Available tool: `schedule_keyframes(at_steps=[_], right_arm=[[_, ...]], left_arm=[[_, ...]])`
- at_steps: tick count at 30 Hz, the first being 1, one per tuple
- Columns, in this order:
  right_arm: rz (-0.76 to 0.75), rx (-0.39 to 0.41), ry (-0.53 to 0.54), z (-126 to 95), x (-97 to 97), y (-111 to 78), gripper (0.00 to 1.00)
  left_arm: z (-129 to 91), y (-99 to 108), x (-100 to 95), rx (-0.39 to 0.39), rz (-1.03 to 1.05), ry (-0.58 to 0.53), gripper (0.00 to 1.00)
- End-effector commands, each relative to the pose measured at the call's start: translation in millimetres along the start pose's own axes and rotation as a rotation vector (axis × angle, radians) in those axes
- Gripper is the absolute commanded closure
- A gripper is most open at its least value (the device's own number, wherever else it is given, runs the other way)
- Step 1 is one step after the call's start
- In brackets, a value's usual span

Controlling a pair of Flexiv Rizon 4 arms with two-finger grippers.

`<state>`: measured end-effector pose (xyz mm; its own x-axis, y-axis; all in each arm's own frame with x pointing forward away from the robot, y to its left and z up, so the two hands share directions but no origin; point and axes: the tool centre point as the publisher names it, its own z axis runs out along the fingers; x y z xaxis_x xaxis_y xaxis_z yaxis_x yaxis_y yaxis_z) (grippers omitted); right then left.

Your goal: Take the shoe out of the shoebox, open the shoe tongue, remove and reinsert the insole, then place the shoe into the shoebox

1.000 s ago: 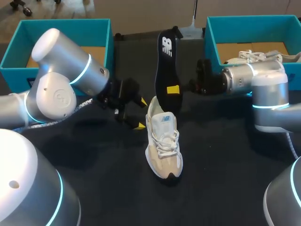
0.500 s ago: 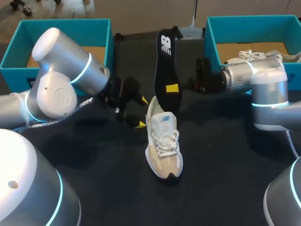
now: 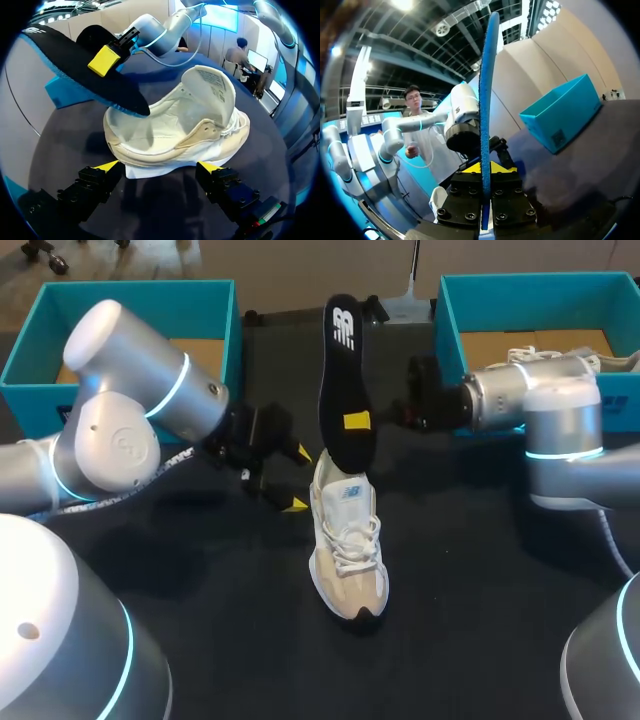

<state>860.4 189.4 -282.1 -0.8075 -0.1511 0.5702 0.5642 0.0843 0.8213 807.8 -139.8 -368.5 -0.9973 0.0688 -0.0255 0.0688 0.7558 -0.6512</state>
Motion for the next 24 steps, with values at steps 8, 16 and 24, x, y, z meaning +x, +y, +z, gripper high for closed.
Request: schedule_keyframes(at_steps=[8,16,24], right_arm=[[-0.021,-0.007,-0.008,13.8,-5.3,-5.6,1.0],[-0.038,-0.009,-0.014,21.3,-8.0,-9.2,1.0],[-0.058,-0.005,-0.022,25.9,-7.3,-15.5,1.0]], left_arm=[[-1.3,5.6,-0.2,0.005,-0.001,-0.01,0.0],[-4.4,10.2,-3.2,0.0,-0.004,-0.02,0.0],[-5.0,12.1,-3.3,0.0,-0.01,-0.02,0.0]])
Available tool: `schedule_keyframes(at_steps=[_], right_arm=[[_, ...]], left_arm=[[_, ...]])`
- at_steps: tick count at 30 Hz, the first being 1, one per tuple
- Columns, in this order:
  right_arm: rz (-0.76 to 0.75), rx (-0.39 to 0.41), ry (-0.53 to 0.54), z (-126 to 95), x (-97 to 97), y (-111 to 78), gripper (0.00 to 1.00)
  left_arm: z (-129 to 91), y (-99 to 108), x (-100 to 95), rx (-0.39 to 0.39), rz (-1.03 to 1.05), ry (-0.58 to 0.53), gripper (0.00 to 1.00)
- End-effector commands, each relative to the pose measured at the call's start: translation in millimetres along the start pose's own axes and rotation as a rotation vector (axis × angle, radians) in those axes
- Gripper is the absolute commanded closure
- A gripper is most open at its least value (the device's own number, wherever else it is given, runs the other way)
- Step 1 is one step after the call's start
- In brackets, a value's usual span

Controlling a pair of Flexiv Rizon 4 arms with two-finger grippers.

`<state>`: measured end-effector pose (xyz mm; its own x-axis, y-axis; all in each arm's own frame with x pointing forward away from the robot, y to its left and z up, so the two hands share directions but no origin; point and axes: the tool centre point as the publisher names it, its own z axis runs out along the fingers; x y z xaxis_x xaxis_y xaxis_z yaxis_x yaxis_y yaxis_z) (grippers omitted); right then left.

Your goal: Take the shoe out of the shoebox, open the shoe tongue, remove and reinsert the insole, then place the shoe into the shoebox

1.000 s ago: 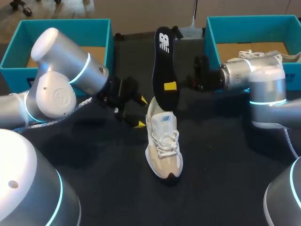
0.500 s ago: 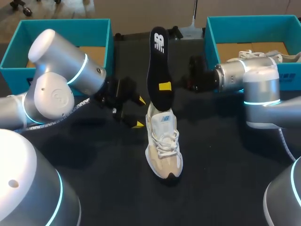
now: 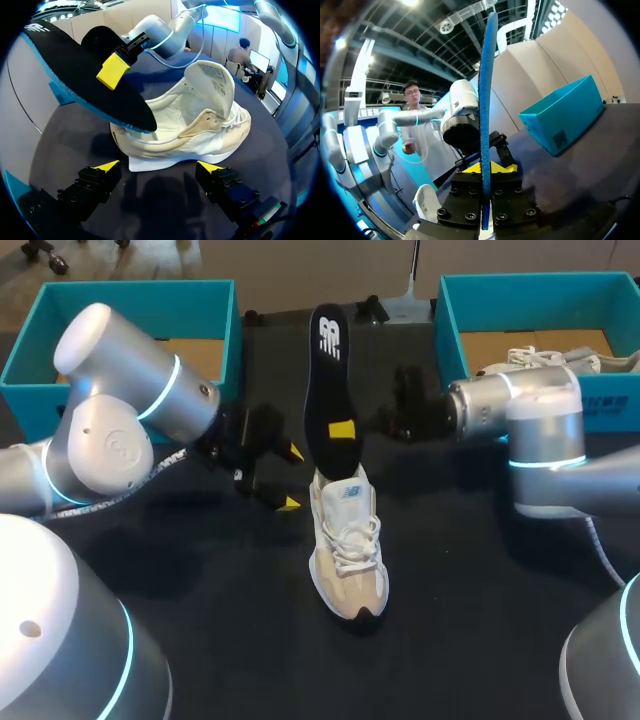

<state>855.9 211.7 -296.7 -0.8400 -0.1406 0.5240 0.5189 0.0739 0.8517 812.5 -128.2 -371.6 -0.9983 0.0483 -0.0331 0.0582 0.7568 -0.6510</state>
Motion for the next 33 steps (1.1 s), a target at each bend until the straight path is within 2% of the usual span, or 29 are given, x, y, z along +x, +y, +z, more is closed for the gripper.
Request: schedule_keyframes(at_steps=[1,33], right_arm=[[-0.004,0.001,-0.01,3.9,1.3,-3.6,1.0],[0.06,0.036,-0.027,3.2,11.5,-28.1,1.0]], left_arm=[[0.2,1.0,0.5,0.0,0.001,0.0,0.0],[4.2,2.9,6.5,-0.002,0.002,0.028,0.0]])
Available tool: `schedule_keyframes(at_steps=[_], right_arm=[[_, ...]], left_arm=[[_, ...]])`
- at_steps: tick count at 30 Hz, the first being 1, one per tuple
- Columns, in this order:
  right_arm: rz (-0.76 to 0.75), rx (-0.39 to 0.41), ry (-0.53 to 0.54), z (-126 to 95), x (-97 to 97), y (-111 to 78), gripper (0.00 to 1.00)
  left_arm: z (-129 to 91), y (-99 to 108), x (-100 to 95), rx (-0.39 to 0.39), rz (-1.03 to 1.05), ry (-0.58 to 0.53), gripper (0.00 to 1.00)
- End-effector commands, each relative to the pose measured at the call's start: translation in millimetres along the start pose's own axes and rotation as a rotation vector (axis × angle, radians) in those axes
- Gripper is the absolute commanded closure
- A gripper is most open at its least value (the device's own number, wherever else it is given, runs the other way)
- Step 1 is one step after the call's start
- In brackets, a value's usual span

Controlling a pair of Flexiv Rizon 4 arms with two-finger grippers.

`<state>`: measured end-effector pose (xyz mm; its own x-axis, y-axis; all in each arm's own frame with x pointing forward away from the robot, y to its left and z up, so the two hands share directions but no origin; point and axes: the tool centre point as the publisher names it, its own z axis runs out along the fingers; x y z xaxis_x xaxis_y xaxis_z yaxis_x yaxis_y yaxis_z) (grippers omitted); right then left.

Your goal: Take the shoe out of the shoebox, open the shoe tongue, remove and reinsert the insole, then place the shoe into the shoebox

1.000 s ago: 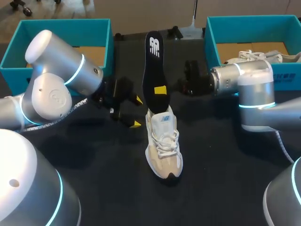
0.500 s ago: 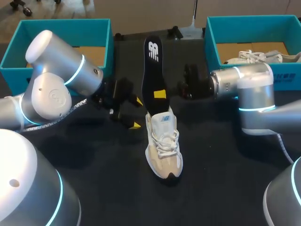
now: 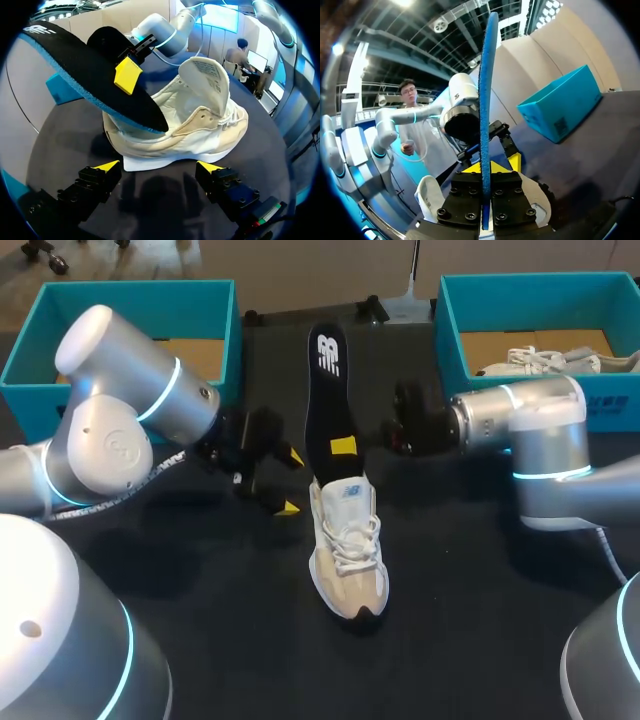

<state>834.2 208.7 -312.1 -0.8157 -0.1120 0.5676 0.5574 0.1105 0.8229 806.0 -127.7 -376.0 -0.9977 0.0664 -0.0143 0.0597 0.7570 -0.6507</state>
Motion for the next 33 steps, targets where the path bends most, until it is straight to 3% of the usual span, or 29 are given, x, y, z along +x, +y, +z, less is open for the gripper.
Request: schedule_keyframes(at_steps=[1,22,33], right_arm=[[0.011,0.004,-0.002,3.5,1.3,-4.7,1.0],[0.071,0.014,-0.033,2.0,13.5,-30.2,1.0],[0.142,0.062,-0.042,4.2,15.0,-43.5,1.0]], left_arm=[[1.1,0.0,-0.2,-0.002,0.001,0.002,0.0],[1.5,0.3,1.7,-0.011,0.003,0.009,0.0],[-0.4,4.7,3.3,-0.01,-0.011,0.0,0.0]])
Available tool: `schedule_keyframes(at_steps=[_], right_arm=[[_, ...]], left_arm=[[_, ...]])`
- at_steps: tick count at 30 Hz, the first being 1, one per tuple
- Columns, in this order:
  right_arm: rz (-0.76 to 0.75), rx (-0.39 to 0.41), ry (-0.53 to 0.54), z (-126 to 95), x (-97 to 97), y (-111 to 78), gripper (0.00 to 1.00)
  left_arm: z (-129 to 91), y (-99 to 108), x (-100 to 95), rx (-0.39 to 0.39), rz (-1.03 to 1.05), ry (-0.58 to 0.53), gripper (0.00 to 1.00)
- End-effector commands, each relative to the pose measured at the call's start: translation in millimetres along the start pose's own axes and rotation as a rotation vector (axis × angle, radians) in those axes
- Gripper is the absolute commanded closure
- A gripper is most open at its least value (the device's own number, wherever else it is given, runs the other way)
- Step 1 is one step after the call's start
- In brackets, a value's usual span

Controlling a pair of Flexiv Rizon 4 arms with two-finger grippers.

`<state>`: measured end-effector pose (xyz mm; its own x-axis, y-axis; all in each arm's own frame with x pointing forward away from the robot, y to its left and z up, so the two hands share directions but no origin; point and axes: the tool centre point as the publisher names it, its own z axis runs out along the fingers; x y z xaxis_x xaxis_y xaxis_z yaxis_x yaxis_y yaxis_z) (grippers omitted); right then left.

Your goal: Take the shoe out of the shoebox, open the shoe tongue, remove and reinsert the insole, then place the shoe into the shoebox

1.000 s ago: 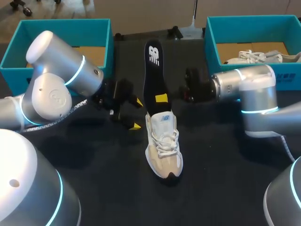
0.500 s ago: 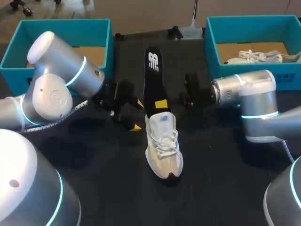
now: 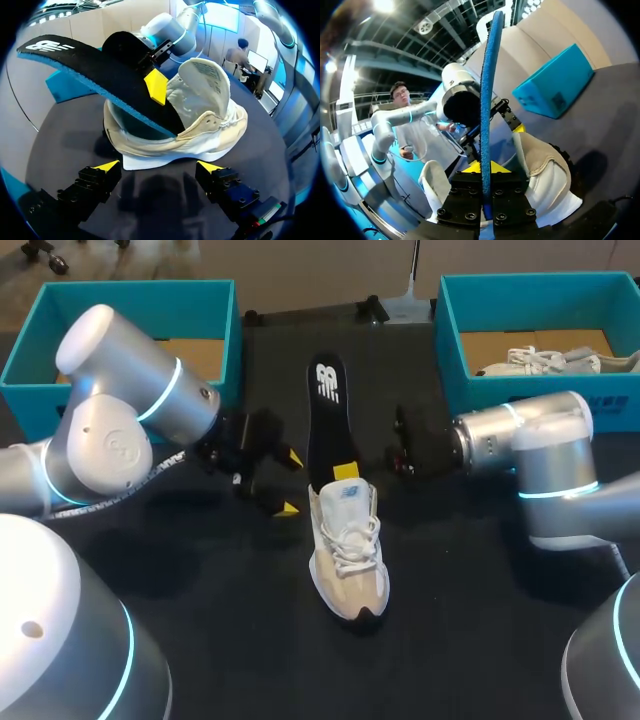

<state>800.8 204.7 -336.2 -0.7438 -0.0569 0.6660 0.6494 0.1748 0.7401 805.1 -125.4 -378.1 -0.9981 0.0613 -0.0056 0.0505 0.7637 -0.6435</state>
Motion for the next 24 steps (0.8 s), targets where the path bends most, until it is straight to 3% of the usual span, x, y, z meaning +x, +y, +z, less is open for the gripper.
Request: schedule_keyframes(at_steps=[1,18,24], right_arm=[[0.021,0.013,-0.006,2.9,0.5,-5.8,1.0],[0.109,0.037,-0.022,9.8,7.1,-31.8,1.0],[0.091,0.012,-0.04,7.9,8.3,-29.6,1.0]], left_arm=[[-0.3,2.0,2.7,-0.001,-0.003,-0.002,0.0],[0.0,3.2,0.6,-0.012,-0.002,0.006,0.0],[1.5,2.8,-0.4,-0.012,-0.003,0.007,0.0]])
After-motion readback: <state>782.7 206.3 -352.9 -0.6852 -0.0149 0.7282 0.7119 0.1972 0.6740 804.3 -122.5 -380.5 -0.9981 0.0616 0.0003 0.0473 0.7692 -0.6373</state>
